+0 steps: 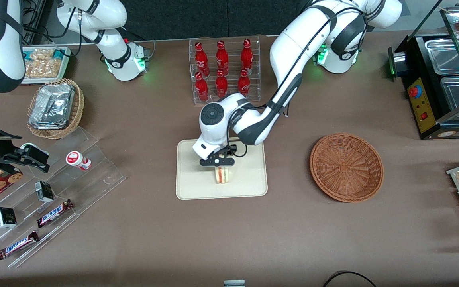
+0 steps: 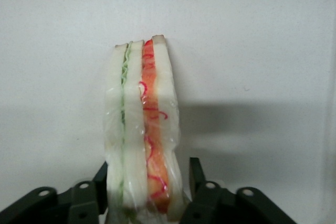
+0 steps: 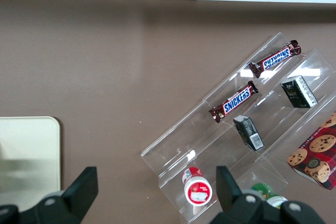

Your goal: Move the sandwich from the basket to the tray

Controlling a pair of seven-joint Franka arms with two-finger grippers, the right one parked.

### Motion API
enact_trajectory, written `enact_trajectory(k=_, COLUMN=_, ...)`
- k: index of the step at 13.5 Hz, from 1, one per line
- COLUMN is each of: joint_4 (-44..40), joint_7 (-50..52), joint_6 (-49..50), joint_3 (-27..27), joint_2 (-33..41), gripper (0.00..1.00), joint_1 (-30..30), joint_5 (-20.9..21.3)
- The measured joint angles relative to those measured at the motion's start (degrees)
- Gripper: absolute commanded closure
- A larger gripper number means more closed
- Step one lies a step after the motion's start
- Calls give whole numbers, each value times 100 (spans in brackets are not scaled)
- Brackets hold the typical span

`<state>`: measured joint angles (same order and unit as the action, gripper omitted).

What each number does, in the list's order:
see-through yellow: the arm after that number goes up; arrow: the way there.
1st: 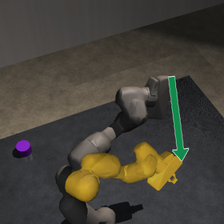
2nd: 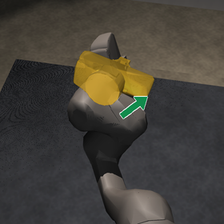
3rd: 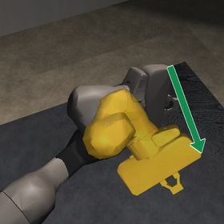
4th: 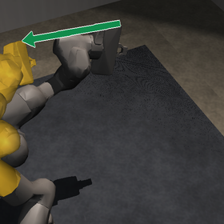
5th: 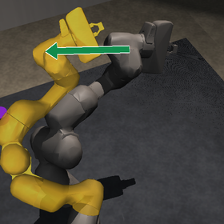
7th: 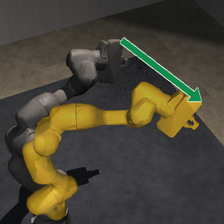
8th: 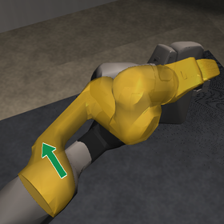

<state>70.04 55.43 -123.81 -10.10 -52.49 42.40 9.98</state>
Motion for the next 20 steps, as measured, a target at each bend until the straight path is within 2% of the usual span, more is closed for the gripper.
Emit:
enact_trajectory(k=5, joint_4=-203, joint_7=88, joint_6=23, joint_3=46, joint_2=110, gripper=1, joint_1=-107, joint_5=2)
enact_trajectory(k=9, joint_4=-34, joint_7=-222, joint_6=635, joint_3=26, joint_2=931, gripper=1, joint_1=-510, joint_5=-192)
enact_trajectory(k=11, joint_4=386, joint_7=-656, joint_6=822, joint_3=31, joint_2=1583, gripper=1, joint_1=-768, joint_5=-508)
enact_trajectory(k=14, joint_4=1328, joint_7=-1518, joint_6=992, joint_3=41, joint_2=2526, gripper=1, joint_1=-1334, joint_5=-687)
enact_trajectory(k=20, joint_4=3131, joint_7=-3582, joint_6=992, joint_3=74, joint_2=4056, gripper=1, joint_1=-2818, joint_5=-1215)
